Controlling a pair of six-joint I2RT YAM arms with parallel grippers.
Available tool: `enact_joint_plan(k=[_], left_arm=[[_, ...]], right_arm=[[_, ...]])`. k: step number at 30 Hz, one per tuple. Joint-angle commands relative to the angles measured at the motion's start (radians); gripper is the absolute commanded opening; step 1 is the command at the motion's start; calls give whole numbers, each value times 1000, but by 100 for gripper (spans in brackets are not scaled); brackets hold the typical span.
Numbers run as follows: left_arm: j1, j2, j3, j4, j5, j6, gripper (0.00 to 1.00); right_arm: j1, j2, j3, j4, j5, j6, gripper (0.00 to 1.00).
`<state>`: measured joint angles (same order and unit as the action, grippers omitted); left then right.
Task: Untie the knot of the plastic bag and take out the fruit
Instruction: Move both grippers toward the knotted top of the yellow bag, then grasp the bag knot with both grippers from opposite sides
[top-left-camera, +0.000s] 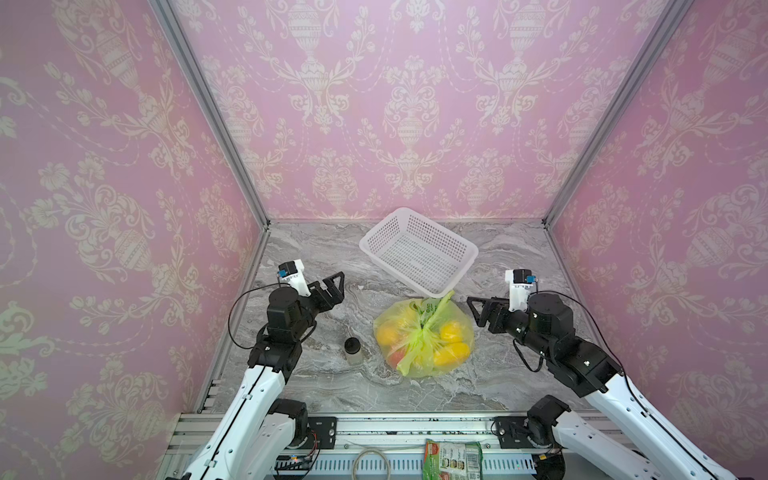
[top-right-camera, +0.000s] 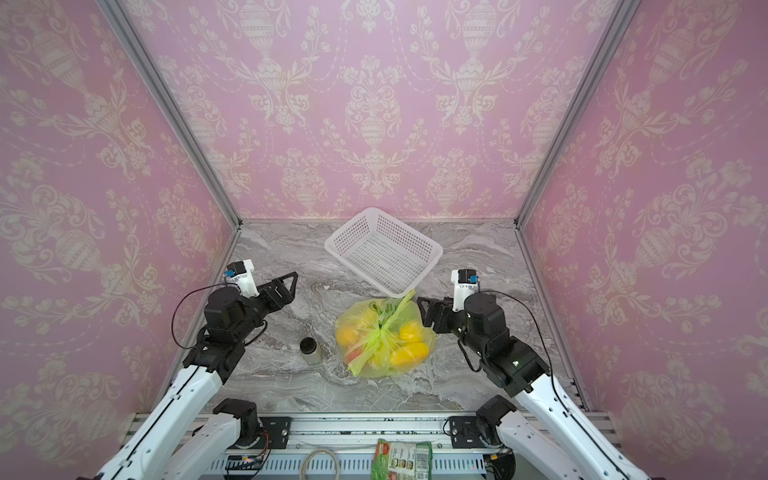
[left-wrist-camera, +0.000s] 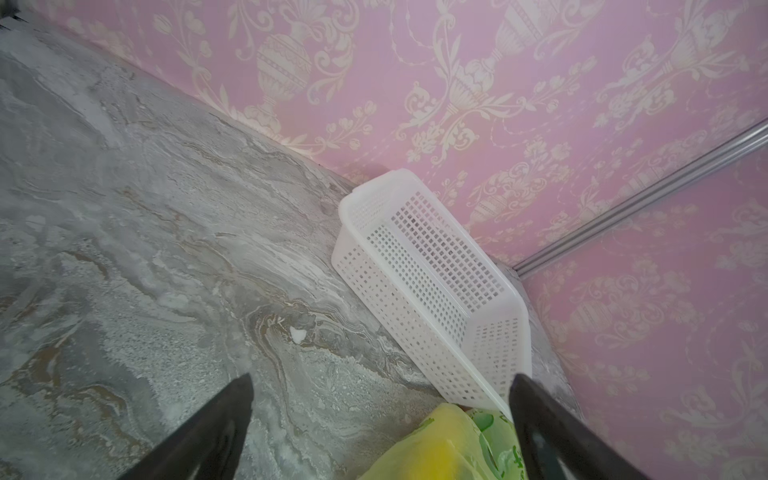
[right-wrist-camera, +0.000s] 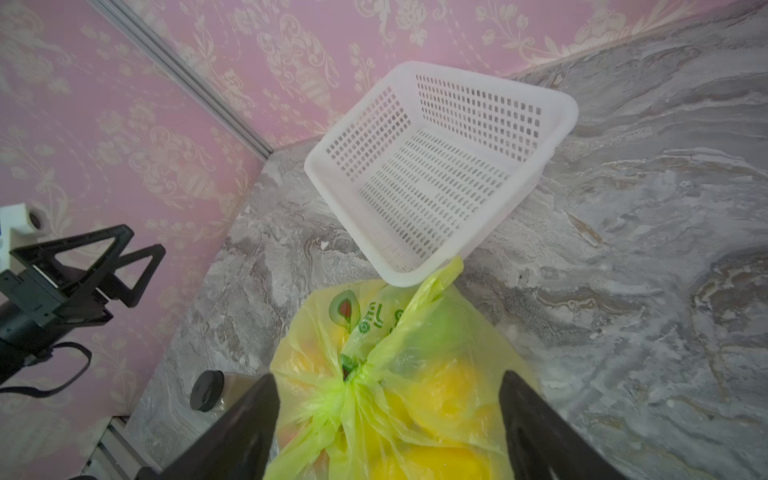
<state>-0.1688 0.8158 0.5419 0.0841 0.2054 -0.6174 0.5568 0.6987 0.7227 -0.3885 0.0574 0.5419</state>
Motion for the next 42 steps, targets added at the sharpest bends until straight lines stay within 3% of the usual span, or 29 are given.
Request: enact_joint_plan(k=[1,5,13,18,24,32,36,42], left_arm=[[-64,62,48,30,28,102,93],[-125,97,62,49,41,139,86],[-239,19,-23,39,-32,189,80],[-334,119,41,-6,-42,254,75],[-455,208,81,-97,-110,310,66],[-667,332,148,-162,-236,431,67],[-702,422,226,-223,-316,457,67],[-707,514,278,-276,-376,464,75]], right_arm=[[50,26,9,-83,100,-42,83],[91,90,8,-105,113,-37,79],[114,120,-36,-133,110,-40,72],[132,188,-56,-34,16,-48,71],[205,315,-28,14,75,-43,77],[211,470,31,28,158,-55,78],[211,502,31,62,171,-51,79],[211,525,55,15,276,-43,88]])
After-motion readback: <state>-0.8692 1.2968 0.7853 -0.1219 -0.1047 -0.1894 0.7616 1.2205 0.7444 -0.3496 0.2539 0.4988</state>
